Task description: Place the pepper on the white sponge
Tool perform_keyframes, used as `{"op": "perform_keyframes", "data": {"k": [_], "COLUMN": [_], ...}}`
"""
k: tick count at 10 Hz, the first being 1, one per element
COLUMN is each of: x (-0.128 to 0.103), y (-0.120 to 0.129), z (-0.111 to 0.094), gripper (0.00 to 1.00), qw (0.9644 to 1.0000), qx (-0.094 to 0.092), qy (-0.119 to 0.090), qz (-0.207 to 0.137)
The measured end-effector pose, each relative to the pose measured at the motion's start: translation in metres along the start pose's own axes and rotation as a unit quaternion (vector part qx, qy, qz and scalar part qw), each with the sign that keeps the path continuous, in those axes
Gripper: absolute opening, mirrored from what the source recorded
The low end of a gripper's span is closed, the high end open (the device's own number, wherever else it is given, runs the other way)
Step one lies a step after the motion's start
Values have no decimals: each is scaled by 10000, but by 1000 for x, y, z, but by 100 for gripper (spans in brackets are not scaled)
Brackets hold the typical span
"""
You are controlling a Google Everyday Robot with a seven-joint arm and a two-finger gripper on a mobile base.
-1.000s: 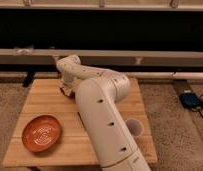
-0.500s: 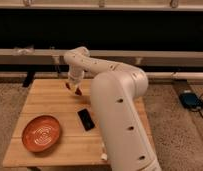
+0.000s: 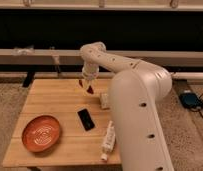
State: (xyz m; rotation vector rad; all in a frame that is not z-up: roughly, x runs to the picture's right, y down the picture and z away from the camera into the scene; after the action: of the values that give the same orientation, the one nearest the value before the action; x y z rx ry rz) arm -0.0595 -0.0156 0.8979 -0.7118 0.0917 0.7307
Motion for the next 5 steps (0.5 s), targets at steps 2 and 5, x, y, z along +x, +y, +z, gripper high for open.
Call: {"op": "perform_keyframes", "data": {"k": [2,5], "x": [13,38], "y": [-21,-42], "z": [21,38], "gripper": [0,0], "qw": [9991,9961], "qx": [26,60], "qy": [163,362], "qz": [386,798]}}
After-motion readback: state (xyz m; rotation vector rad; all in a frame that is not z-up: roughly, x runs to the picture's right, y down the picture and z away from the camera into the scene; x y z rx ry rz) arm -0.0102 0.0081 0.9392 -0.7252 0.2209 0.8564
